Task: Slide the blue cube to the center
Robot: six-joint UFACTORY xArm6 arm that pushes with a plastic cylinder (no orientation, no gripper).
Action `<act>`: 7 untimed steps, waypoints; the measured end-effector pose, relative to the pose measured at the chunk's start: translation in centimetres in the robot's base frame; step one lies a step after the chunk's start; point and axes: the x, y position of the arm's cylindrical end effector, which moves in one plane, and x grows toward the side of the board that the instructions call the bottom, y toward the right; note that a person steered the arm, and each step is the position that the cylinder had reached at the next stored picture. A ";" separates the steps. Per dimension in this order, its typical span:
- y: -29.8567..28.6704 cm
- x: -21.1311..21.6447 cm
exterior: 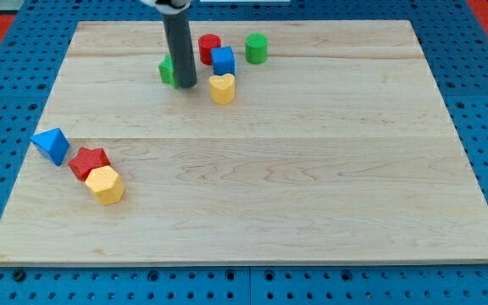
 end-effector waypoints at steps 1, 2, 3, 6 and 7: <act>0.0 -1.3; 3.3 -3.9; 8.3 -4.9; 13.8 -1.0; 13.4 0.7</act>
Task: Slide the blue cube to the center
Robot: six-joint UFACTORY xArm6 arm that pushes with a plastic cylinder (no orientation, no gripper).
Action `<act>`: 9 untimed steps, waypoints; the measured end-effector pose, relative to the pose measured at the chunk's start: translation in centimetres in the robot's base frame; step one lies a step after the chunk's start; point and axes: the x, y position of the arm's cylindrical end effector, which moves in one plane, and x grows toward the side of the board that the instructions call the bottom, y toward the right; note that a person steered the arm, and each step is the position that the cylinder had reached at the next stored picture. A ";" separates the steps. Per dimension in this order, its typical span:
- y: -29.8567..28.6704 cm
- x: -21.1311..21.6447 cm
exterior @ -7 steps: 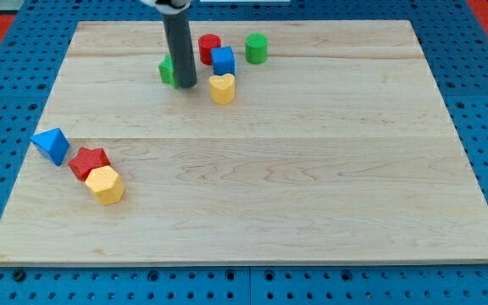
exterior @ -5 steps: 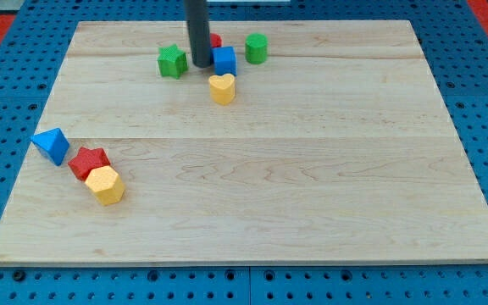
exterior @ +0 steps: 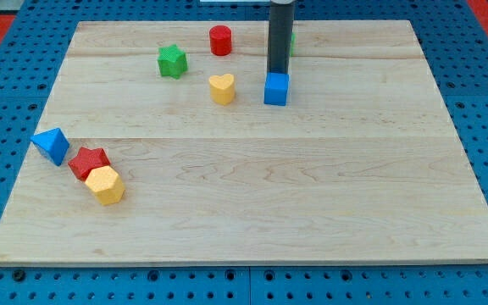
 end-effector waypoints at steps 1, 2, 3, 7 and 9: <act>-0.6 2.5; -1.3 5.6; -1.0 6.2; -0.6 9.8; -7.0 9.8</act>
